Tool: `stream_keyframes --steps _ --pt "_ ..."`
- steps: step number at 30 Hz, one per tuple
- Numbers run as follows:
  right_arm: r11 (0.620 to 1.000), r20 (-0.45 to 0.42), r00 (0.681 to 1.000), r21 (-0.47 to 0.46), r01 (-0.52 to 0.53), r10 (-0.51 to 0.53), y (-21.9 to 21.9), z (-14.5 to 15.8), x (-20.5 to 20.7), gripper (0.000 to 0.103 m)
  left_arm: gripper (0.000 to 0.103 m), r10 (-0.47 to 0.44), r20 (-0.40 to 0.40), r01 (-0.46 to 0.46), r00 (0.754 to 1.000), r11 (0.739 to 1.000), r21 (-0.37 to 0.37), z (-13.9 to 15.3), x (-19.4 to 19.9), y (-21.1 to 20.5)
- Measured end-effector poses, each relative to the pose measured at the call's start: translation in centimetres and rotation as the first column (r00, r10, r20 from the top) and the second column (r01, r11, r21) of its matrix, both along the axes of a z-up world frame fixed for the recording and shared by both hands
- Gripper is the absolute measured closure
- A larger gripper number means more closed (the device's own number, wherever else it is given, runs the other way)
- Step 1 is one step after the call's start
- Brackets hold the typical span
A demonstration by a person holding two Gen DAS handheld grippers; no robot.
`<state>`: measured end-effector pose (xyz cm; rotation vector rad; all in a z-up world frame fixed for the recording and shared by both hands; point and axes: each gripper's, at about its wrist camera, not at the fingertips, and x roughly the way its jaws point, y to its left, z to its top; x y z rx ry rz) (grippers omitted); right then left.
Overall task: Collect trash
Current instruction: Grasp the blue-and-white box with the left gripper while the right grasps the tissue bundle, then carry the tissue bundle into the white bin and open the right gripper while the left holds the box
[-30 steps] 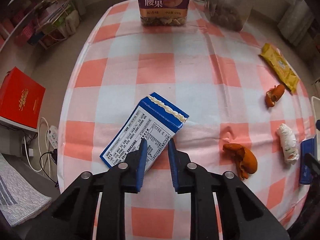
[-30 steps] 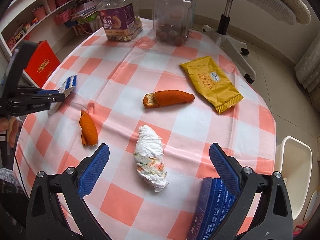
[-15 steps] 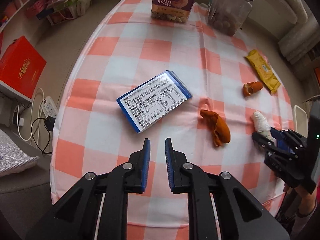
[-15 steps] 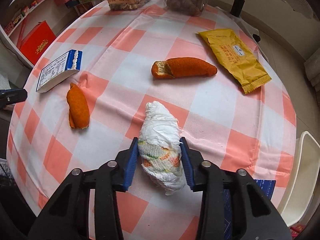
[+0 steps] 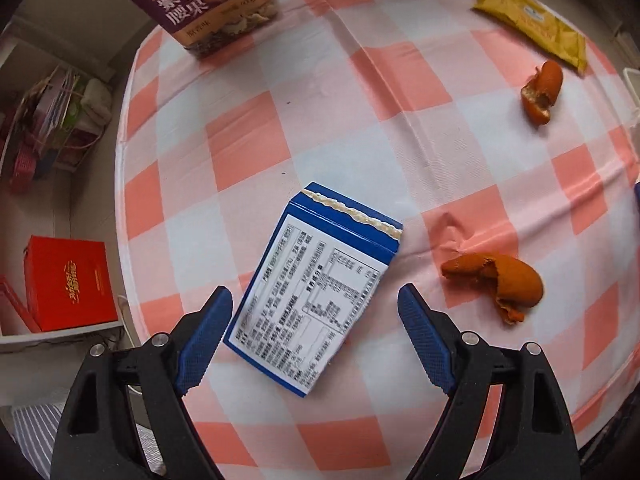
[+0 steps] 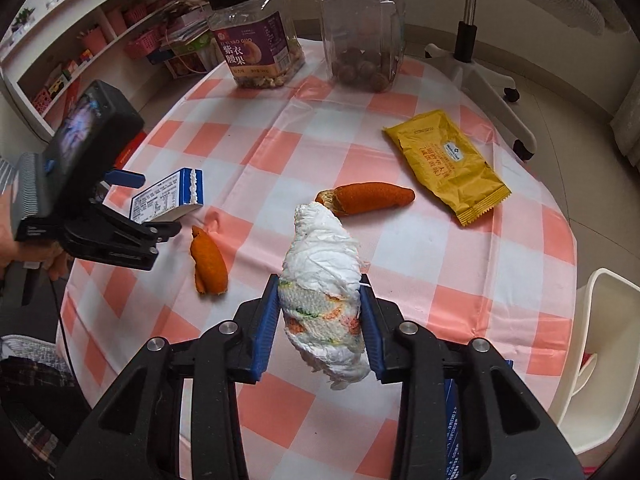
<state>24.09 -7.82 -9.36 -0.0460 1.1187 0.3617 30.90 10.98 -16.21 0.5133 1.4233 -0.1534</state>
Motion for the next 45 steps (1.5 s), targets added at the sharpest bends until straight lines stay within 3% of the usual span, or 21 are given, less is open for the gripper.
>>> stream_keyframes --steps 1,3,5,6,7,9,13,18,22,23,27,32,35,38,45 --pt "1.0 0.004 1.0 0.004 -0.003 0.003 0.0 0.2 0.0 0.067 0.015 0.005 -0.012 -0.005 1.0 1.0 -0.015 -0.3 0.6 0.3" --pt "1.0 0.006 1.0 0.013 -0.01 0.01 0.2 0.4 0.0 0.067 0.016 0.054 -0.044 -0.058 0.998 0.994 -0.097 -0.1 1.9 1.5" --pt "1.0 0.005 1.0 0.022 -0.02 0.02 0.4 0.5 0.1 0.067 0.022 0.13 -0.097 -0.143 0.987 0.98 -0.139 -0.4 2.7 2.9" --pt "0.999 0.005 1.0 0.026 -0.023 0.023 0.5 0.5 0.1 0.067 0.032 0.158 -0.122 -0.179 0.98 0.967 -0.184 -0.4 2.7 3.5" --pt "0.999 0.005 1.0 0.03 -0.023 0.023 0.5 0.5 0.2 0.067 0.039 0.176 -0.125 -0.198 0.977 0.959 -0.204 -0.2 2.6 3.9" --pt "0.999 0.001 1.0 0.042 -0.021 0.021 0.5 0.5 0.4 0.067 0.042 0.212 -0.107 -0.23 0.971 0.954 -0.194 0.0 1.8 4.6" --pt "0.997 -0.005 1.0 0.08 -0.021 0.022 0.7 0.7 0.4 0.067 0.045 0.314 -0.074 -0.322 0.947 0.91 -0.26 0.5 -1.0 6.2" --pt "0.994 0.009 0.999 0.103 -0.043 0.043 1.5 1.4 -0.4 0.067 0.045 0.485 -0.031 -0.465 0.874 0.818 -0.339 2.0 -5.3 8.3" --pt "0.989 0.033 0.998 0.136 -0.05 0.046 1.7 2.5 -1.1 0.067 0.045 0.632 -0.012 -0.56 0.775 0.678 -0.476 4.8 -8.6 10.1" --pt "0.989 0.043 0.998 0.136 -0.054 0.048 1.8 2.7 -1.3 0.067 0.045 0.654 0.009 -0.566 0.757 0.662 -0.491 5.8 -9.4 9.7" --pt "0.99 0.086 0.996 0.137 -0.04 0.028 1.3 3.6 -2.1 0.067 0.045 0.668 0.173 -0.509 0.723 0.686 -0.519 9.1 -13.5 8.3" --pt "0.993 0.152 0.988 0.12 0.003 -0.022 -0.1 4.3 -3.1 0.067 0.045 0.652 0.292 -0.421 0.7 0.706 -0.569 9.8 -14.3 4.5" --pt "0.995 0.204 0.978 0.1 0.015 -0.035 -0.8 4.9 -3.9 0.067 0.045 0.629 0.332 -0.366 0.702 0.72 -0.59 10.2 -14.3 2.3" --pt "0.996 0.251 0.966 0.082 0.036 -0.055 -1.4 5.3 -4.4 0.067 0.045 0.614 0.384 -0.319 0.69 0.734 -0.6 11.1 -14.4 0.5" --pt "0.995 0.339 0.935 0.054 0.088 -0.101 -2.7 6.1 -4.9 0.067 0.044 0.603 0.408 -0.262 0.685 0.727 -0.635 11.6 -13.9 -2.4"
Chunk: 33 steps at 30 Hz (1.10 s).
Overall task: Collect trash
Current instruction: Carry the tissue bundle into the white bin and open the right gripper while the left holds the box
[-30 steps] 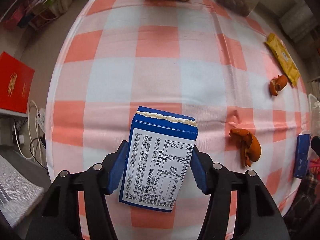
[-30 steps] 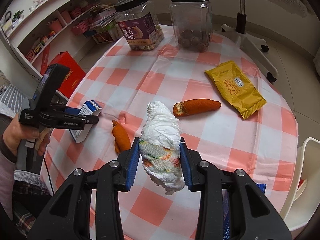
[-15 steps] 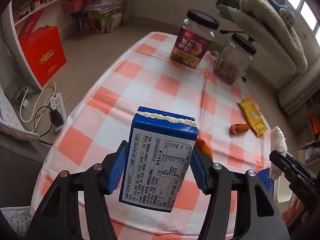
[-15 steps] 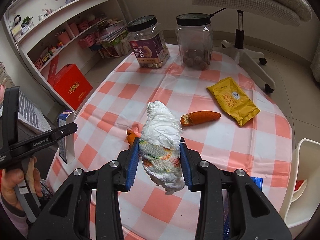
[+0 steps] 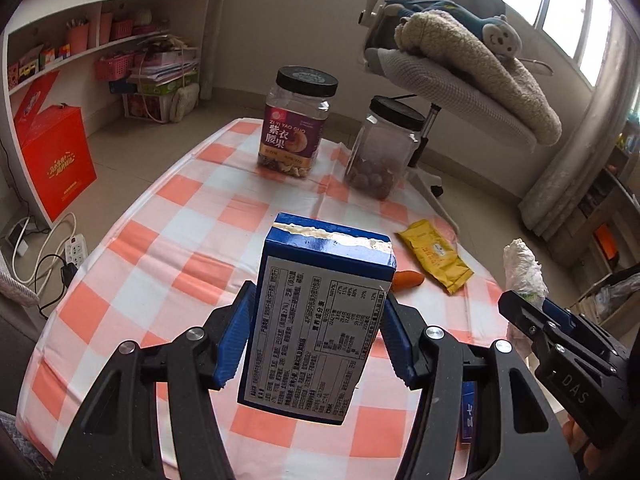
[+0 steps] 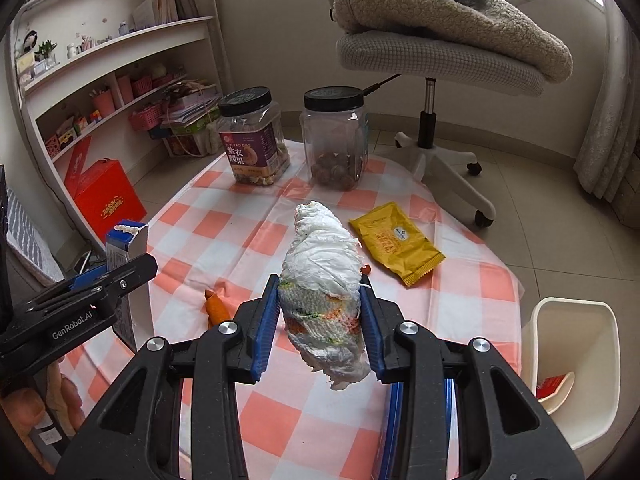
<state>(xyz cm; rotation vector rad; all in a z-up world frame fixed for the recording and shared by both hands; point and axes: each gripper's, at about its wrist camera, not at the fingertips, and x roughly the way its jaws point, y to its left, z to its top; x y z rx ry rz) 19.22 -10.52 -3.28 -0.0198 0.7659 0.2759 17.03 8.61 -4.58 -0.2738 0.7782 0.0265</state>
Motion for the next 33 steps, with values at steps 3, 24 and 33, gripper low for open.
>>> stream_keyframes --steps 3,24,33 --pt "1.0 0.025 1.0 -0.02 0.008 -0.008 -0.3 0.3 -0.2 0.067 0.044 -0.024 0.002 0.024 1.0 1.0 0.003 -0.1 0.2 -1.0" --pt "0.994 0.045 0.993 -0.036 0.106 -0.105 -6.7 1.0 -1.6 0.067 0.044 -0.13 0.015 0.13 0.991 0.991 -0.007 0.2 0.0 -6.6" --pt "0.979 0.051 0.979 -0.034 0.2 -0.198 -11.2 1.3 -2.1 0.067 0.044 -0.187 0.012 0.187 0.982 0.982 -0.003 -0.1 -0.1 -9.7"
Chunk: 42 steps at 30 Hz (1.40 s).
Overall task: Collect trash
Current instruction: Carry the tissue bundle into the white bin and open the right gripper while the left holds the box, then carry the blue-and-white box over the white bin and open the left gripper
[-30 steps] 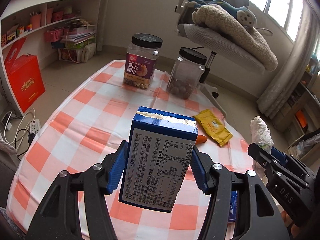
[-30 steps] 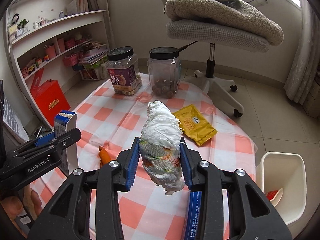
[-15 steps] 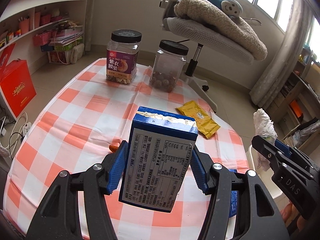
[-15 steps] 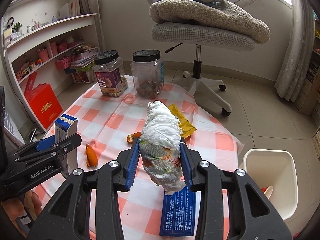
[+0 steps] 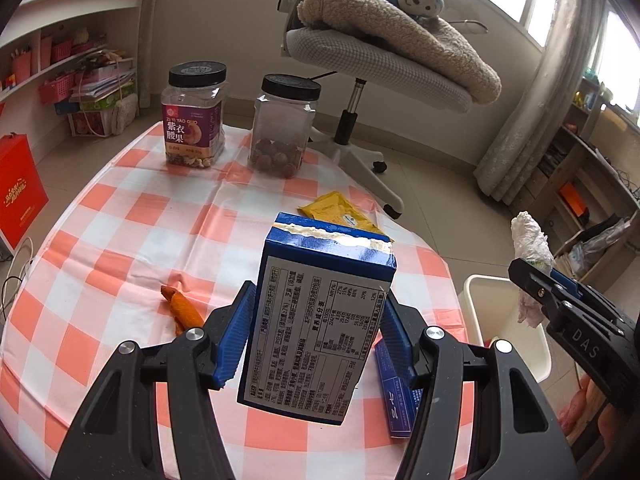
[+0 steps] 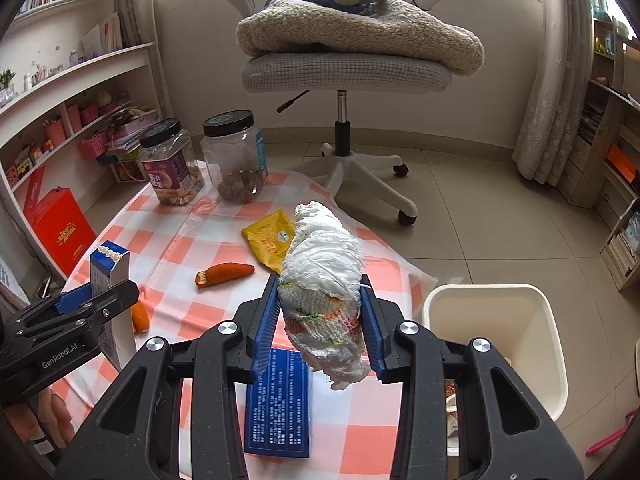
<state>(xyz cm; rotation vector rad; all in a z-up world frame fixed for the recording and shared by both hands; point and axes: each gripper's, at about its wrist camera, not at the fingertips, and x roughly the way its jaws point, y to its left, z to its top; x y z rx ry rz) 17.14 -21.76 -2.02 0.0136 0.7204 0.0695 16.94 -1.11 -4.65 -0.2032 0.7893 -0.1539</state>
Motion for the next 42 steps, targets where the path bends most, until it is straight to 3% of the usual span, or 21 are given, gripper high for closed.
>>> stream_keyframes --steps 11,21,23,25,27,28,37,42 --pt "0.986 -0.019 0.986 0.004 0.167 -0.167 -6.0 -0.3 -0.5 0.067 0.044 -0.052 -0.008 0.052 0.999 0.999 0.01 -0.2 -0.4 -2.7" --pt "0.949 -0.046 0.949 0.019 0.313 -0.312 -11.7 -0.8 -1.1 0.066 0.044 -0.131 -0.021 0.132 0.991 0.991 0.016 0.0 -1.0 -6.3" --pt "0.935 -0.029 0.936 0.034 0.353 -0.352 -12.9 -0.3 -1.5 0.06 0.044 -0.149 -0.025 0.149 0.989 0.989 0.019 0.1 -1.0 -7.4" --pt "0.915 -0.004 0.916 0.044 0.402 -0.402 -14.2 0.5 -2.0 0.028 0.044 -0.161 -0.036 0.161 0.986 0.987 -0.002 0.2 -0.8 -8.5" --pt "0.895 0.033 0.895 0.061 0.442 -0.445 -15.5 1.5 -2.8 0.018 0.044 -0.176 -0.046 0.175 0.983 0.984 -0.025 0.4 -0.4 -9.8" --pt "0.885 0.048 0.884 0.062 0.461 -0.464 -16.0 1.9 -3.1 0.007 0.044 -0.188 -0.047 0.187 0.981 0.982 -0.033 0.5 -0.3 -10.6" --pt "0.801 0.09 0.798 0.133 0.584 -0.596 -21.3 4.2 -5.8 0.007 0.044 -0.289 -0.032 0.286 0.957 0.955 -0.082 2.3 -0.1 -18.4" --pt "0.768 0.095 0.766 0.175 0.616 -0.636 -23.6 4.7 -7.0 0.007 0.044 -0.318 -0.048 0.308 0.947 0.941 -0.141 2.6 0.5 -21.7"
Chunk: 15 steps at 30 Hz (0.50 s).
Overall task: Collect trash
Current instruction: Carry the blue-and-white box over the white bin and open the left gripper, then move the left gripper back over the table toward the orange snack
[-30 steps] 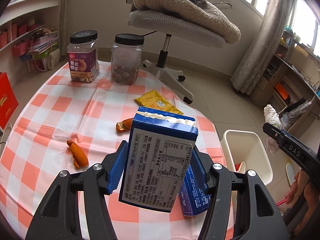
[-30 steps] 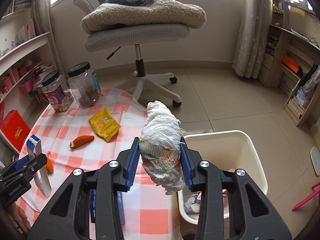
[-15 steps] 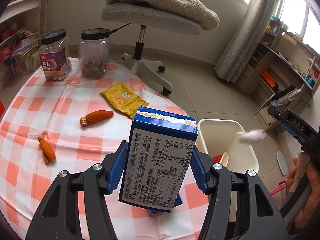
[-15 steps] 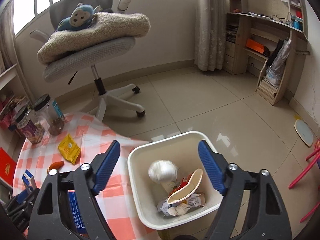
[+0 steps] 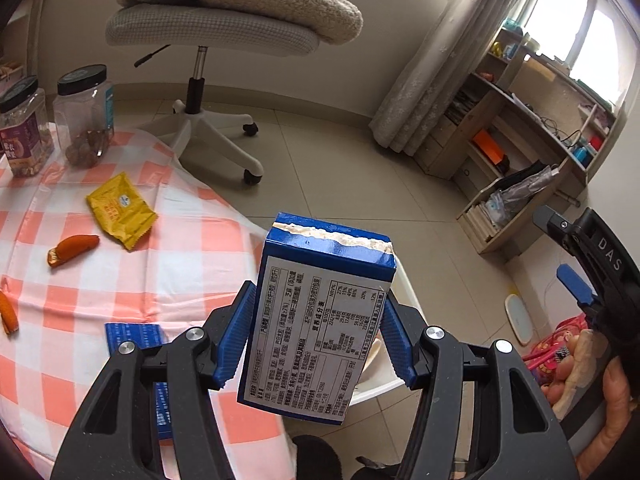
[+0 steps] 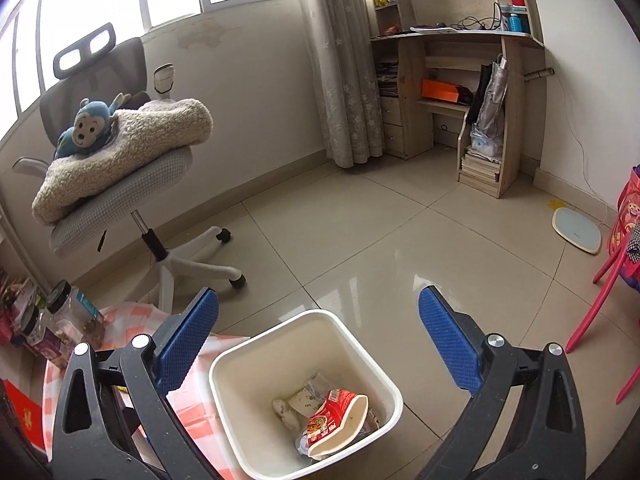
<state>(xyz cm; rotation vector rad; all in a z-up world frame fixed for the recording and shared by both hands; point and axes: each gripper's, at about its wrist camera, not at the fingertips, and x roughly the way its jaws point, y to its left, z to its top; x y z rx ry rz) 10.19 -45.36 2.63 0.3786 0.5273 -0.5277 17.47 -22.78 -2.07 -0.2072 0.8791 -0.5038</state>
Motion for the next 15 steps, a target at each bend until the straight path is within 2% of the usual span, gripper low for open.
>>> stream_keyframes --steps 7,9,11,15 --pt "0.997 0.041 0.998 0.047 0.053 -0.055 -2.1 0.3 -1.3 0.007 0.043 -0.032 -0.007 0.031 0.999 0.999 -0.043 0.5 0.6 -3.8" --pt "0.996 0.063 0.995 0.063 0.071 -0.075 -2.5 0.5 -1.8 0.007 0.041 -0.041 -0.006 0.041 0.999 0.998 -0.047 0.7 0.7 -4.3" --pt "0.994 0.076 0.993 0.068 0.082 -0.088 -2.8 0.6 -2.1 0.007 0.033 -0.04 0.007 0.04 0.999 0.998 -0.04 1.1 0.7 -4.4" --pt "0.995 0.081 0.993 0.061 0.085 -0.09 -2.7 0.7 -2.2 0.007 0.024 -0.019 0.031 0.02 0.999 1.0 -0.02 1.8 0.5 -3.3"
